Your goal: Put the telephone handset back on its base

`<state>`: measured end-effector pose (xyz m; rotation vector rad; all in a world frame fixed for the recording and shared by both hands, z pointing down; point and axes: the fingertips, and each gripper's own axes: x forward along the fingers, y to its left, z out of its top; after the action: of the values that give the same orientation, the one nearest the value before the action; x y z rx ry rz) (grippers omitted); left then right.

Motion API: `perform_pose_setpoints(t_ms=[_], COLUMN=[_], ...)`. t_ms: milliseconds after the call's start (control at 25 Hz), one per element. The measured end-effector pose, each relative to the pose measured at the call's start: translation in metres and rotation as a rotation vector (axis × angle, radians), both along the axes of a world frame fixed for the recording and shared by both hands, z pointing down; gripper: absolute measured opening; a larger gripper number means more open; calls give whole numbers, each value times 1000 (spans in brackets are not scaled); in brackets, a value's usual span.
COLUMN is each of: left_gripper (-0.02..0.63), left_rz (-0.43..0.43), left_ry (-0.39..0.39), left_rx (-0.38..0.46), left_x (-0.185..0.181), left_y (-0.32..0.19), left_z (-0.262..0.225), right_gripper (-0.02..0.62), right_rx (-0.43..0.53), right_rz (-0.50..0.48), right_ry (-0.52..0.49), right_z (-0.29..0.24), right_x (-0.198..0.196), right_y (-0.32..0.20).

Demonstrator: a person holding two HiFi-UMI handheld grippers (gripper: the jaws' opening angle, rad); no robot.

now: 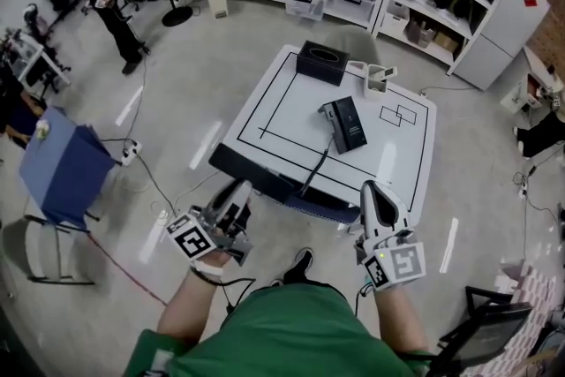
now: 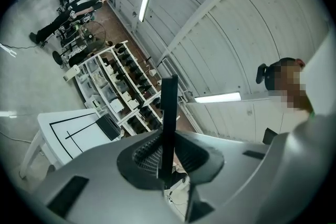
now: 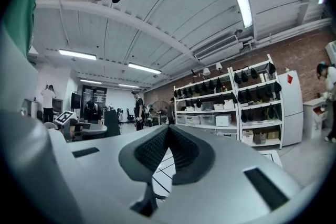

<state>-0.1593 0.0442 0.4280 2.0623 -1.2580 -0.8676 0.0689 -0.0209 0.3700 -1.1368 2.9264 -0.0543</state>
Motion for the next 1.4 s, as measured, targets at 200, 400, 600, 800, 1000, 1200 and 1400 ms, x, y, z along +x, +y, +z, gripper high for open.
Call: perform_pose_setpoints(t_ms=[200, 400, 600, 800, 1000, 1200, 1400], left_gripper=[80, 80, 80, 80, 80, 80, 80], left_rz=[35, 56, 88, 138, 202, 306, 387], left_ry=[-16, -35, -47, -46, -32, -17, -20], left_rx=[-27, -23, -29, -54, -86, -150, -203], left_x=[17, 31, 46, 59, 60, 65, 60], left_y=[-33, -66, -94, -117, -148, -188, -231], left_z=[1, -3, 1, 10, 28, 62, 88], right_gripper=[20, 20, 20, 20, 20, 20, 20], right_rx=[-12, -11, -48, -60, -62, -86, -90], right_rz=[1, 26, 56, 106, 181, 275, 371], right_ry=[-20, -38, -59, -56, -9, 10, 59], right_z=[0, 2, 12, 15, 25, 34, 33], right_x=[6, 25, 39, 53, 55, 47, 37], right_y=[-32, -63, -89, -104, -118, -135, -141])
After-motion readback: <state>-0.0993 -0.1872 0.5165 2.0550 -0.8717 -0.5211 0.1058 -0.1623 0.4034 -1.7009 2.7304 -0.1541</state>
